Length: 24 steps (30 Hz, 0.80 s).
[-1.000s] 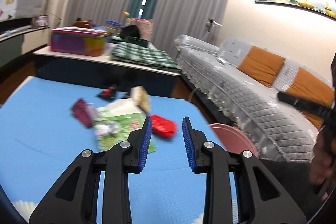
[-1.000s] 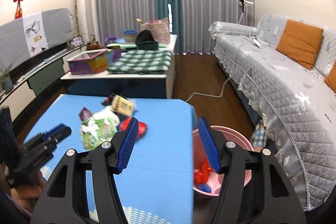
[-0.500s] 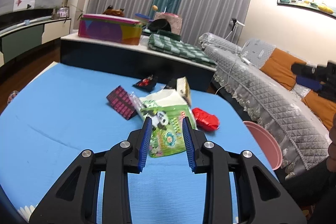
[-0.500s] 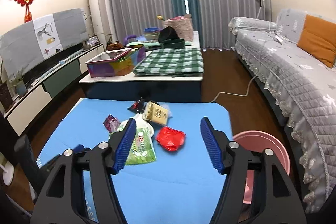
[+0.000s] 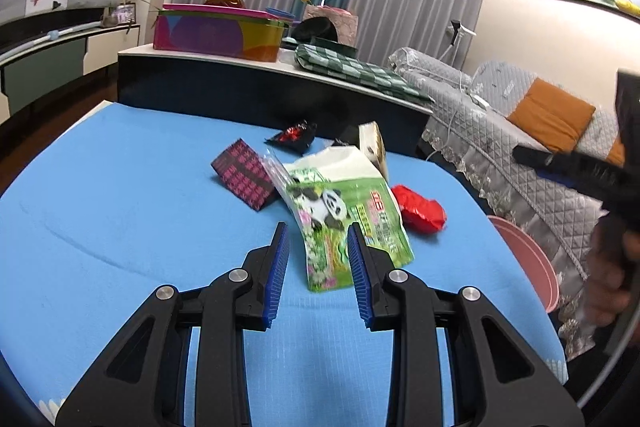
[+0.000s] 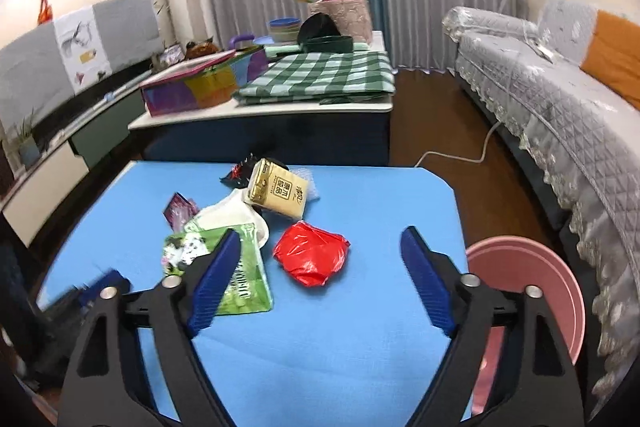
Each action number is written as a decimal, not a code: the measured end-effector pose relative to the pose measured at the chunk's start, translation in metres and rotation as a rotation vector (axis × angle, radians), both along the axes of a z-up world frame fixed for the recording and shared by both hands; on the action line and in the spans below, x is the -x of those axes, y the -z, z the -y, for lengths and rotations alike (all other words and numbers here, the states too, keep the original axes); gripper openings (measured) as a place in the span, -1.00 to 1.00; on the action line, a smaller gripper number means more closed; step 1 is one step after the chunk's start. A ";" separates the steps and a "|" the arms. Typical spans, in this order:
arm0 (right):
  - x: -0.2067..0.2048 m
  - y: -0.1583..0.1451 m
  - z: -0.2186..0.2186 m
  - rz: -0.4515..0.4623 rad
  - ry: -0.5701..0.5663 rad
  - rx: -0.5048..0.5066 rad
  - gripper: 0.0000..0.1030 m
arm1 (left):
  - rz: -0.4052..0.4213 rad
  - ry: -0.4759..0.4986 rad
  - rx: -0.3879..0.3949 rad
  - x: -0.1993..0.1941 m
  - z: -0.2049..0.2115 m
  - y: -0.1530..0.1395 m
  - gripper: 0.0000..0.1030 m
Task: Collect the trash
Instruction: 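Move the right gripper back over the table toward the red crumpled bag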
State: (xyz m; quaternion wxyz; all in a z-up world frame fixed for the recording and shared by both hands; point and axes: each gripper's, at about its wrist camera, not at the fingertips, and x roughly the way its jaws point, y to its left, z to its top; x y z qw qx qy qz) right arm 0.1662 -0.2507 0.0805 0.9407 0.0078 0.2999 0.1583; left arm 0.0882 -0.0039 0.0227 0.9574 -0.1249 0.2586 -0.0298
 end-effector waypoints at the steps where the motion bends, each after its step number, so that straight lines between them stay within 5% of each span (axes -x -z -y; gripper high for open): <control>1: -0.005 0.007 -0.003 0.002 -0.007 0.010 0.61 | -0.001 0.000 0.000 -0.001 0.000 0.001 -0.43; 24: -0.073 0.077 -0.023 -0.166 -0.037 0.025 0.88 | -0.127 0.005 -0.015 -0.048 0.004 0.018 -0.42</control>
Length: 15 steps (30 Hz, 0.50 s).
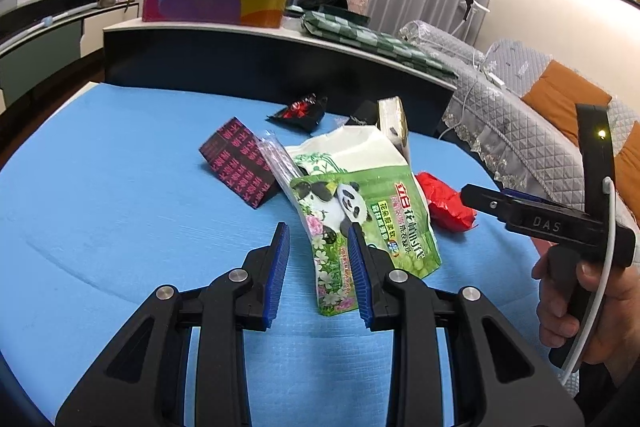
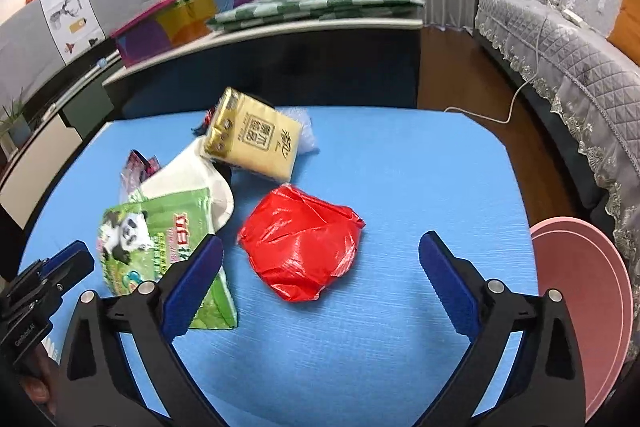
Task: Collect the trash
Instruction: 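Move the right gripper back over the table toward the red crumpled bag, then grasp the red crumpled bag with the right gripper while the left gripper grasps the clear wrapper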
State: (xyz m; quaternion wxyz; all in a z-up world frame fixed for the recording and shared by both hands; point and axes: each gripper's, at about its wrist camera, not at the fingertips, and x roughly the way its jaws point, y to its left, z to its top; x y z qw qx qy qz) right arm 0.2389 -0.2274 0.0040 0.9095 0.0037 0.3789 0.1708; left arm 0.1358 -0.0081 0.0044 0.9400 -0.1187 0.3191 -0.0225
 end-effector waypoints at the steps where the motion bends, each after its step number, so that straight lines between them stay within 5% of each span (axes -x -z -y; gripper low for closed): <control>1: -0.003 0.003 -0.001 -0.009 0.001 0.004 0.88 | -0.010 -0.001 0.000 -0.003 0.000 0.002 -0.42; 13: -0.022 0.023 -0.016 -0.078 -0.034 0.033 0.88 | -0.081 0.019 0.024 -0.022 0.003 0.011 -0.39; 15: -0.022 0.024 -0.017 -0.084 -0.037 0.037 0.73 | -0.083 0.023 0.026 -0.022 0.003 0.011 -0.41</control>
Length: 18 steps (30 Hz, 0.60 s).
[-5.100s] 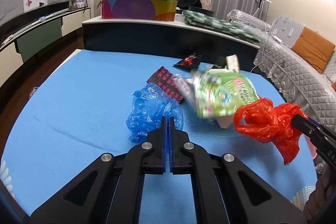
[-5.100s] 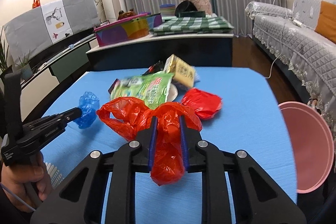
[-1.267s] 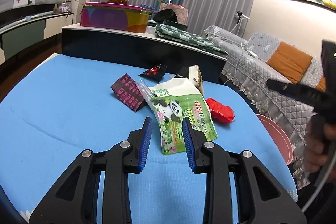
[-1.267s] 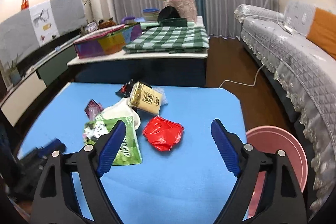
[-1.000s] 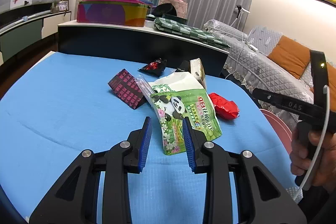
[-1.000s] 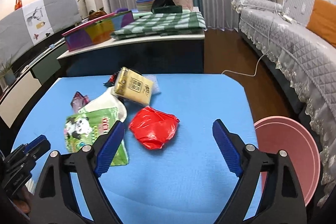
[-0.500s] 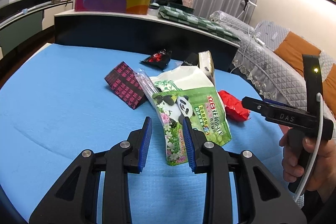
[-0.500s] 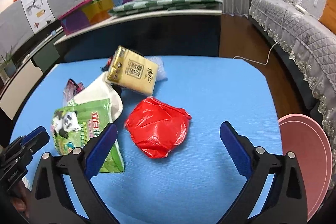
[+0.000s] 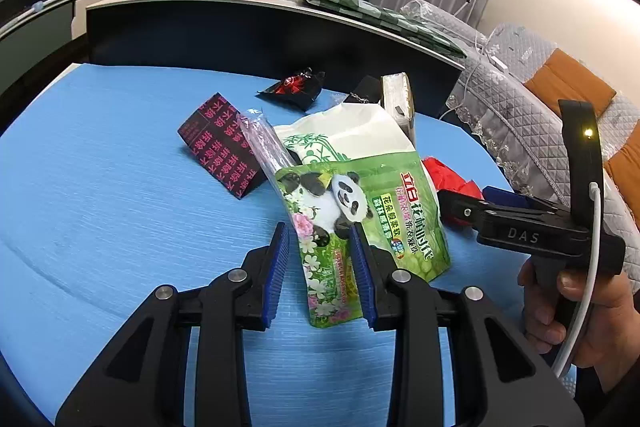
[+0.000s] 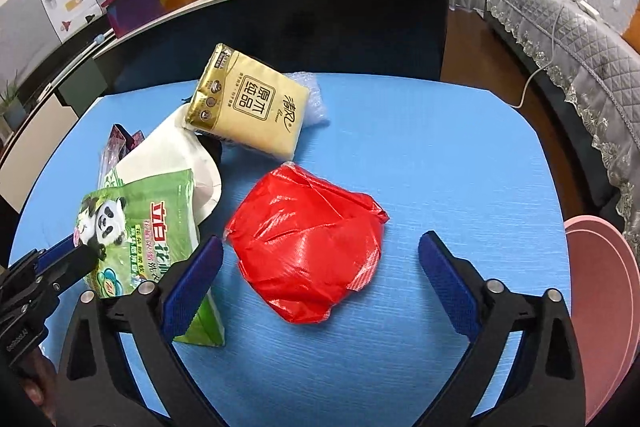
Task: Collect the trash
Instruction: 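Grasp the red crumpled bag with the right gripper while the left gripper grasps the clear wrapper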
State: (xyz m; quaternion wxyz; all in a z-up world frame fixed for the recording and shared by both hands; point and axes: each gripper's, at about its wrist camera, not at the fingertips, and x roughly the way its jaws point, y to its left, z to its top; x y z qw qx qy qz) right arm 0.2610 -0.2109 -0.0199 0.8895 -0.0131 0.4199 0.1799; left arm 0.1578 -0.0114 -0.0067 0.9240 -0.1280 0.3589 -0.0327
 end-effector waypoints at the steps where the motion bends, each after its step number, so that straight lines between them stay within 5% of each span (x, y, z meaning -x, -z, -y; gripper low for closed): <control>1: 0.000 0.001 0.000 -0.007 -0.005 -0.003 0.63 | 0.001 0.000 -0.001 0.000 0.000 0.000 -0.43; 2: 0.000 0.001 0.000 -0.013 -0.012 -0.007 0.42 | 0.005 0.002 -0.003 0.000 0.001 -0.001 -0.53; 6: 0.005 -0.001 0.000 -0.006 -0.019 -0.009 0.33 | 0.024 0.005 -0.008 0.005 0.003 -0.004 -0.61; 18: 0.031 -0.040 0.022 0.091 0.012 -0.039 0.31 | 0.115 0.027 -0.043 0.027 0.027 -0.034 -0.87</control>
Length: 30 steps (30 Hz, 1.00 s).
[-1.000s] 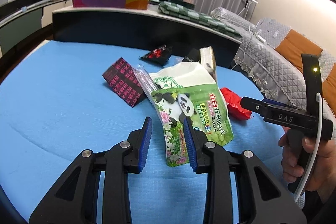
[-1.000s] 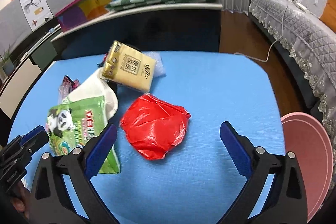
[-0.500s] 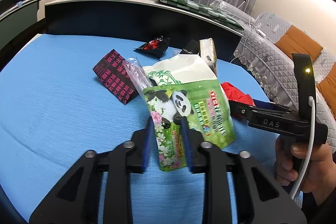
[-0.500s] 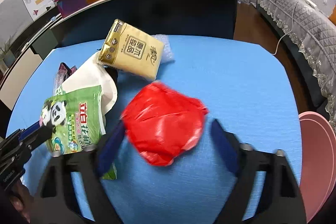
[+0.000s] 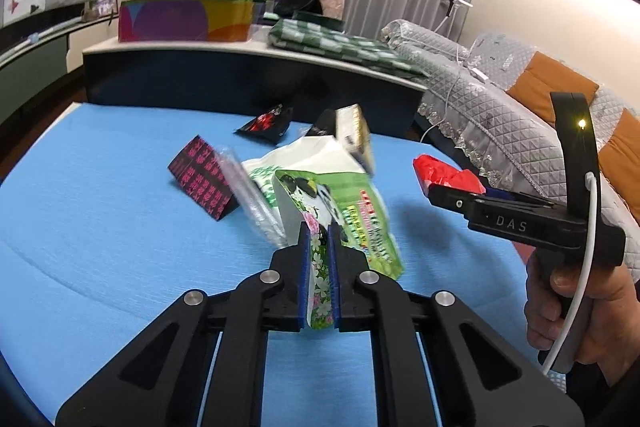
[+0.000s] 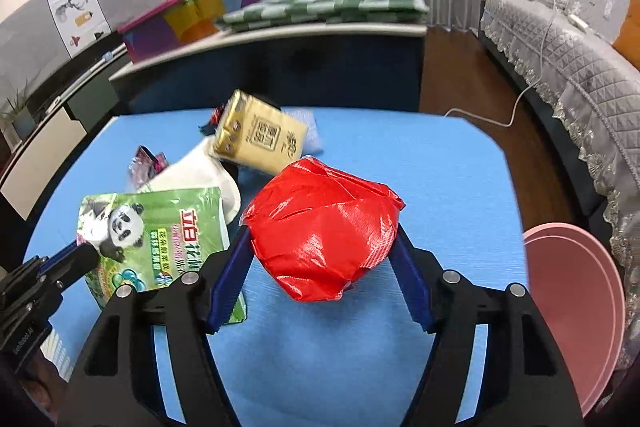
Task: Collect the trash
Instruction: 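Grasp the red crumpled bag with the right gripper while the left gripper grasps the clear wrapper, then carry both items over the pink bin and open both grippers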
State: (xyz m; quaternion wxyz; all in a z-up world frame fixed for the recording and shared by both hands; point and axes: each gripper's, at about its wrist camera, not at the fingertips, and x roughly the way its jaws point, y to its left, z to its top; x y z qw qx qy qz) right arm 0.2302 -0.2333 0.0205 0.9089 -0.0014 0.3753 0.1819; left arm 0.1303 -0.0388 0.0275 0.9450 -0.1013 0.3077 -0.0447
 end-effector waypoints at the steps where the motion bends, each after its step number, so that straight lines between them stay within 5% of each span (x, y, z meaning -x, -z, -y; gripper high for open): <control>1: 0.003 -0.004 0.004 0.008 0.002 -0.005 0.31 | 0.006 0.003 -0.005 0.003 0.003 -0.003 -0.87; 30: 0.071 -0.078 0.098 0.182 0.165 -0.040 0.31 | 0.102 0.091 -0.080 0.026 0.094 -0.058 -0.99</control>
